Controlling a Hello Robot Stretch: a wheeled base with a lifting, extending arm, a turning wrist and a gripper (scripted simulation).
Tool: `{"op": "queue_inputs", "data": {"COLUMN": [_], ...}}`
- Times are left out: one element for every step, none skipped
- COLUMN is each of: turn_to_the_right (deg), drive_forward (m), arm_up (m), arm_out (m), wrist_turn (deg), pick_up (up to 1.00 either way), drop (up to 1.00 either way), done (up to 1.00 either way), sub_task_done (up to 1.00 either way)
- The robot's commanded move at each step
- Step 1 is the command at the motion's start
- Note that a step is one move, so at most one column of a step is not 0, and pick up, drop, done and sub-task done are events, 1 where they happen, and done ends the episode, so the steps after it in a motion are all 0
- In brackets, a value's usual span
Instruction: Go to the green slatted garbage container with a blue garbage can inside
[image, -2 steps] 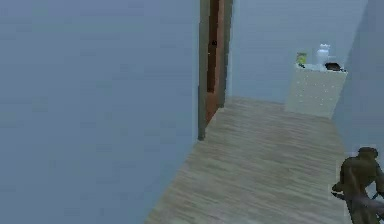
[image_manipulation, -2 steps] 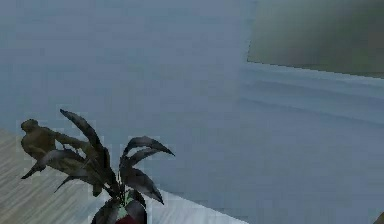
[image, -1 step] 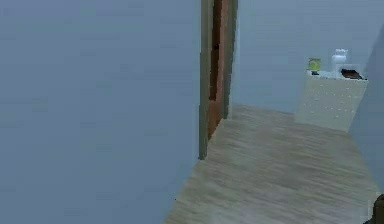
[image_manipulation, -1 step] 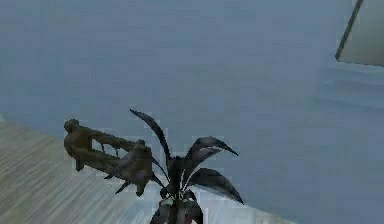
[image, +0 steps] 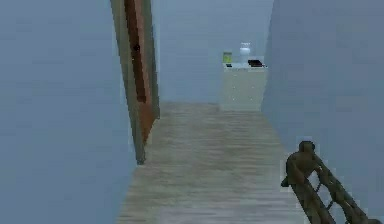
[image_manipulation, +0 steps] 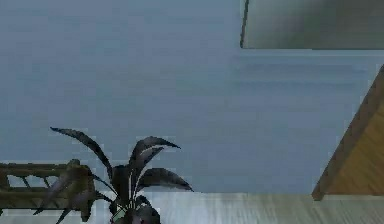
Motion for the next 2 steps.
{"op": "queue_inputs", "data": {"turn_to_the_right": [0.0, 0.0], "drive_forward": [1.0, 0.8], "arm_up": [0.0, 0.0], "arm_out": [0.0, 0.0], "wrist_turn": [0.0, 0.0], "pick_up": [0.0, 0.0], "drop": [0.0, 0.0], "done": [0.0, 0.0], "sub_task_done": [0.0, 0.0]}}
